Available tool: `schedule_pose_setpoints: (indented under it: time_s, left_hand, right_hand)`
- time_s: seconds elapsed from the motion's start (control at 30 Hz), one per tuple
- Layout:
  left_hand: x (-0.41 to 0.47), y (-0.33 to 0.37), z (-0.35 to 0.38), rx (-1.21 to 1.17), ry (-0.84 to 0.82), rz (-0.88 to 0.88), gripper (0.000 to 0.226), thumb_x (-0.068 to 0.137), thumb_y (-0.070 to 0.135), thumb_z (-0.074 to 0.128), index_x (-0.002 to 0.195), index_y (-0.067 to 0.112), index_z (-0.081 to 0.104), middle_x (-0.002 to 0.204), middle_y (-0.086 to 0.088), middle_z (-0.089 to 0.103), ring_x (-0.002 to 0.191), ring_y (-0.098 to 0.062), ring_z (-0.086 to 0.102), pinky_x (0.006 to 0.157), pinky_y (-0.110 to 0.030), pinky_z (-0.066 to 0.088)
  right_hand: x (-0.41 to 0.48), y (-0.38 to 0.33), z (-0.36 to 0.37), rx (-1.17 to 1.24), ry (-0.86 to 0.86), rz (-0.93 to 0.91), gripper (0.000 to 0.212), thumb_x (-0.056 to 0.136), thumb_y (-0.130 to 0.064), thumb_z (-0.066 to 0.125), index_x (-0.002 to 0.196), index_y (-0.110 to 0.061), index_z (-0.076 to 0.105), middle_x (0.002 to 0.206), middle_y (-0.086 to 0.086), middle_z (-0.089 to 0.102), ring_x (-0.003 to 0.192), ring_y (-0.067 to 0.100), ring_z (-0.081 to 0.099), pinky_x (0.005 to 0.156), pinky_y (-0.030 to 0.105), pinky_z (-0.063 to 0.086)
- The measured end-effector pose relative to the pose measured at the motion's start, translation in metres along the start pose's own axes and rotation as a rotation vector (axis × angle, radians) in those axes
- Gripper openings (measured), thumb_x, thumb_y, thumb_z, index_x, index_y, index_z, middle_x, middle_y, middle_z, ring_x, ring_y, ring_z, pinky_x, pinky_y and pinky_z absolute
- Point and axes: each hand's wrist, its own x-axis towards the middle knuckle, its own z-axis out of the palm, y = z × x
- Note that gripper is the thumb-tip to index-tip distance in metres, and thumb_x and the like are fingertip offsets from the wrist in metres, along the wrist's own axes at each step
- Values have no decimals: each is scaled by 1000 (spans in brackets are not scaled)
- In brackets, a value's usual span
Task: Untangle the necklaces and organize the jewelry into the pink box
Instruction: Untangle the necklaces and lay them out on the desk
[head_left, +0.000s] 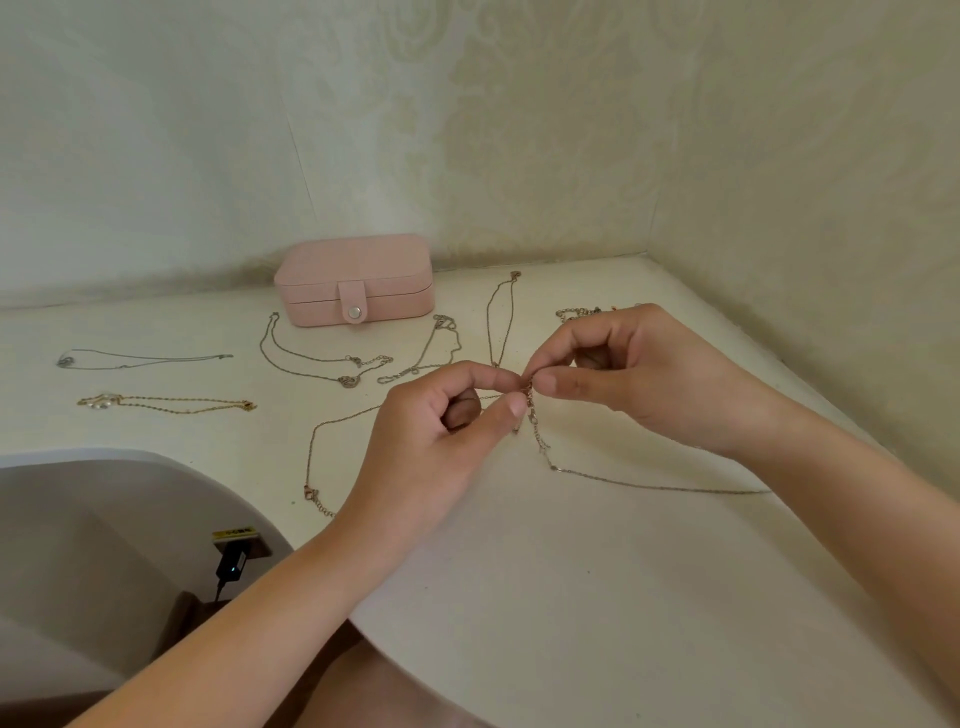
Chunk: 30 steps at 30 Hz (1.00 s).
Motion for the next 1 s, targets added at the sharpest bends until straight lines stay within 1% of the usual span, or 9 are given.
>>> schedule_pose_setpoints:
  time_s: [0.17, 0.23, 0.33, 0.5, 0.63, 0.73, 0.8, 0.9, 1.0]
  left_hand:
    - [-1, 0, -1, -14, 15, 47, 2, 74, 29, 72, 73, 28, 72, 49, 11, 19, 46, -8, 20, 48, -15, 23]
    - [0, 1, -1, -28, 14, 53, 8, 71, 34, 70, 73, 27, 72, 50, 11, 18, 47, -8, 20, 48, -14, 24]
    - [0, 4, -2, -47, 12, 50, 13, 68, 36, 69, 74, 24, 73, 49, 11, 18, 47, -7, 20, 49, -13, 26]
    - [0, 4, -2, -67, 11, 60, 12, 69, 34, 70, 74, 24, 73, 50, 11, 18, 47, -7, 19, 50, -14, 26]
    - [1, 2, -3, -75, -13, 47, 10, 73, 34, 71, 79, 26, 75, 56, -21, 25, 55, -28, 24, 59, -24, 29]
    - [1, 2, -4, -71, -20, 49, 6, 76, 35, 73, 80, 31, 75, 59, -29, 29, 61, -37, 26, 63, -25, 34]
    - [1, 2, -3, -76, -22, 45, 5, 76, 35, 73, 78, 31, 76, 57, -24, 26, 59, -33, 26, 60, -21, 33]
    - [1, 1, -3, -102, -11, 28, 11, 72, 33, 68, 76, 25, 75, 53, -2, 20, 51, -12, 22, 51, -14, 27]
    - [1, 1, -3, -88, 1, 30, 12, 71, 33, 69, 76, 23, 75, 53, 4, 20, 51, -11, 21, 52, -16, 26]
  right_hand:
    - [0, -1, 3, 29, -18, -40, 4, 84, -22, 69, 83, -20, 72, 68, 27, 45, 61, 35, 28, 53, 29, 25]
    - [0, 0, 3, 39, -20, -40, 3, 84, -20, 68, 84, -19, 71, 68, 20, 51, 62, 36, 29, 51, 24, 25]
    - [0, 0, 4, 68, -17, -41, 5, 84, -15, 67, 83, -18, 70, 65, -9, 61, 60, 26, 35, 49, 15, 29]
    - [-1, -4, 5, 93, -15, -37, 6, 84, -10, 67, 82, -16, 68, 65, -11, 63, 54, 7, 42, 49, 8, 32]
    - [-2, -6, 2, 66, 37, -52, 5, 83, -10, 68, 83, -15, 66, 72, -7, 64, 59, 21, 39, 57, 25, 35]
    - [-5, -8, -3, -63, 29, -102, 11, 84, -7, 66, 81, -17, 65, 72, -10, 63, 57, 23, 35, 54, 17, 33]
    - [-7, -9, -6, -188, 20, -128, 20, 86, -4, 63, 78, -22, 69, 75, -7, 63, 53, 11, 35, 54, 13, 32]
    - [-9, -11, -6, -296, 27, -177, 28, 84, 2, 62, 78, -24, 72, 79, -13, 64, 54, 6, 43, 56, 10, 31]
    - [-9, -11, -4, -334, 51, -188, 26, 82, 0, 66, 80, -25, 74, 80, -15, 64, 56, 4, 45, 55, 9, 31]
